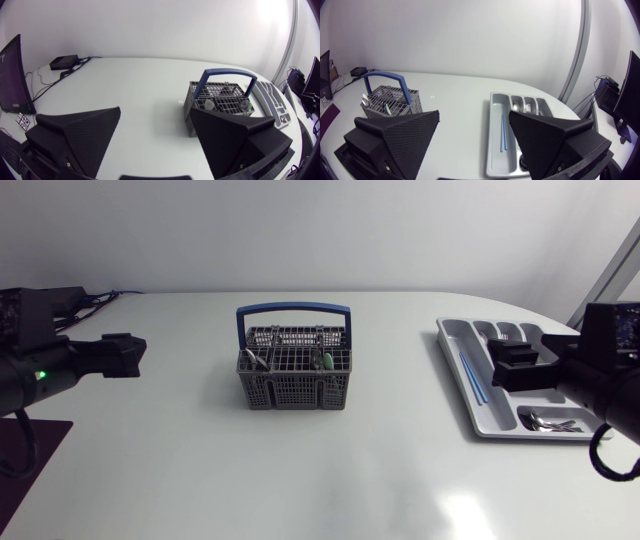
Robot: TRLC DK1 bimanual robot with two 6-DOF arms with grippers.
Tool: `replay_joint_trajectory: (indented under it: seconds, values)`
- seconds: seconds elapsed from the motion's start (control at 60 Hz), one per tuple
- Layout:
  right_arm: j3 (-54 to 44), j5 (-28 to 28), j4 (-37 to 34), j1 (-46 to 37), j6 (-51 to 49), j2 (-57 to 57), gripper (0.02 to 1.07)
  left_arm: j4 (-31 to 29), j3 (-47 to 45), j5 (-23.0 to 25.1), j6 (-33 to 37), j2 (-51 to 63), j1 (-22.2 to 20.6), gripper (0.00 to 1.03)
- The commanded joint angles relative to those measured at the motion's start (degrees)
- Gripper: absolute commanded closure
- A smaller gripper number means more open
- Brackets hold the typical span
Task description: Unload the cutlery basket into the drawer organizer.
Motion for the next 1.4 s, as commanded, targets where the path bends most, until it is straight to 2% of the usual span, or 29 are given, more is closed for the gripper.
replay_joint_trajectory:
  seconds: [0.0, 0.133, 0.267, 0.317, 0.467, 0.517, 0.95, 1.25, 1.383]
  values:
    - [3.9, 0.2, -2.5, 1.7, 2.5, 3.8, 0.07, -2.6, 4.0, -0.1, 1.0, 3.2, -0.8, 0.06]
    - [8.7, 0.2, -7.4, 4.6, 2.6, 9.0, 0.07, -4.4, 5.9, 3.0, 1.5, 5.1, -3.2, 0.06]
    - [12.9, -1.0, -11.2, 6.7, 2.5, 14.2, 0.07, -6.6, 9.1, 4.2, 2.0, 9.2, -3.4, 0.06]
    - [14.3, -3.1, -12.2, 6.7, 2.5, 15.9, 0.07, -7.6, 10.3, 4.4, 2.0, 10.8, -4.0, 0.07]
    - [18.4, -14.7, -15.4, 5.7, -0.1, 20.5, 0.07, -10.8, 14.2, 4.4, 1.9, 15.0, -5.4, 0.08]
    - [19.7, -16.4, -16.4, 5.6, -1.4, 22.2, 0.07, -11.5, 15.1, 4.5, 2.0, 15.7, -5.9, 0.08]
    - [33.4, -17.8, -26.9, 9.6, -0.8, 34.7, 0.07, -13.9, 20.2, 7.7, 4.4, 17.3, -6.9, 0.07]
    - [38.6, -17.3, -28.1, 13.3, 1.3, 40.1, 0.07, -13.9, 21.7, 7.8, 4.8, 19.1, -9.8, 0.08]
    - [40.4, -14.5, -27.9, 15.6, 1.4, 42.4, 0.08, -14.0, 22.3, 8.4, 4.7, 20.7, -10.3, 0.08]
